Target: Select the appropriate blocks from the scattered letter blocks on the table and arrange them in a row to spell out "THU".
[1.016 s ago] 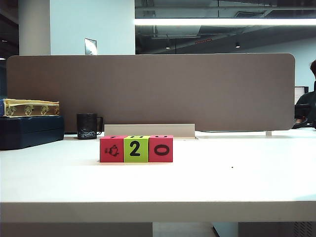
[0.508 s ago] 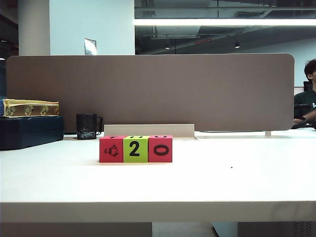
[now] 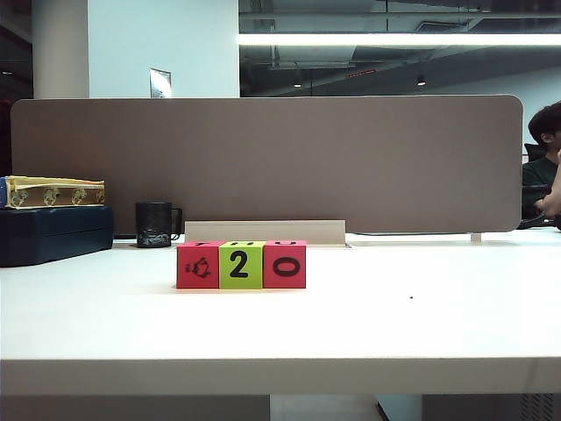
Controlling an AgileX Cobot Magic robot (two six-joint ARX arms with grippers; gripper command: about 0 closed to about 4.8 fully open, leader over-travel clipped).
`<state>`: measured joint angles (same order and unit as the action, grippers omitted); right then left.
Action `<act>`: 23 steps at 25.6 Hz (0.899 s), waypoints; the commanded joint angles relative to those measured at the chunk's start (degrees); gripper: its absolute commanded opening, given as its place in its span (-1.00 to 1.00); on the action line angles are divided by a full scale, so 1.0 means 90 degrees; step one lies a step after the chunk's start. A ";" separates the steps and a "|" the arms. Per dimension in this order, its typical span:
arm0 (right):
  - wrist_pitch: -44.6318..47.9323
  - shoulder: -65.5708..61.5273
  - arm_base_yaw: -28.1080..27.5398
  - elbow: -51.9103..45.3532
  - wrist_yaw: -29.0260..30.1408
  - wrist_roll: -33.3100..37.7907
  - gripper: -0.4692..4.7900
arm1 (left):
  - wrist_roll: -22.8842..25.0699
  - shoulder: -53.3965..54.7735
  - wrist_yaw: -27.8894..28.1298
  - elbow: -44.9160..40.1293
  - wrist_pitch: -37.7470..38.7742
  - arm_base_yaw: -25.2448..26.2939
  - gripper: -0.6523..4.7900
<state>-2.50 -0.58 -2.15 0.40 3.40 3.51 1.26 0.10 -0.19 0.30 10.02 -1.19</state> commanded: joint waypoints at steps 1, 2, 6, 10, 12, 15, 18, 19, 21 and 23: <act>-0.0486 0.0078 0.0005 -0.0039 0.0066 -0.0097 -0.82 | -0.0022 0.0005 -0.0002 0.0005 0.0068 0.0007 -0.78; -0.0600 0.0078 0.0005 -0.0039 0.0066 -0.0138 -0.82 | -0.0022 0.0005 0.0000 0.0005 0.0068 0.0007 -0.78; -0.0884 0.0078 0.0005 -0.0036 0.0041 -0.0202 -0.82 | -0.0022 0.0005 0.0000 0.0005 0.0068 0.0007 -0.78; -0.0886 0.0078 0.0007 -0.0036 0.0022 -0.0202 -0.82 | -0.0022 0.0005 0.0000 0.0005 0.0068 0.0007 -0.78; -0.0882 0.0078 0.0007 -0.0036 0.0019 -0.0199 -0.82 | -0.0022 0.0005 -0.0002 0.0005 0.0068 0.0007 -0.78; -0.0840 0.0078 0.0005 -0.0036 0.0022 -0.0202 -0.82 | -0.0022 0.0005 0.0000 0.0005 0.0068 0.0007 -0.78; -0.0838 0.0078 0.0005 -0.0036 0.0019 -0.0202 -0.82 | -0.0022 0.0005 -0.0002 0.0005 0.0068 0.0007 -0.78; -0.0838 0.0078 0.0005 -0.0036 0.0022 -0.0202 -0.82 | -0.0022 0.0005 -0.0002 0.0005 0.0068 0.0007 -0.78; -0.0840 0.0078 0.0005 -0.0036 0.0022 -0.0202 -0.82 | -0.0022 0.0005 -0.0002 0.0005 0.0068 0.0007 -0.78; -0.0838 0.0078 0.0005 -0.0036 0.0022 -0.0202 -0.82 | -0.0022 0.0005 -0.0002 0.0005 0.0068 0.0007 -0.78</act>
<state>-10.59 -0.58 -2.15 0.40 3.70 1.83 1.26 0.10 -0.21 0.30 10.02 -1.19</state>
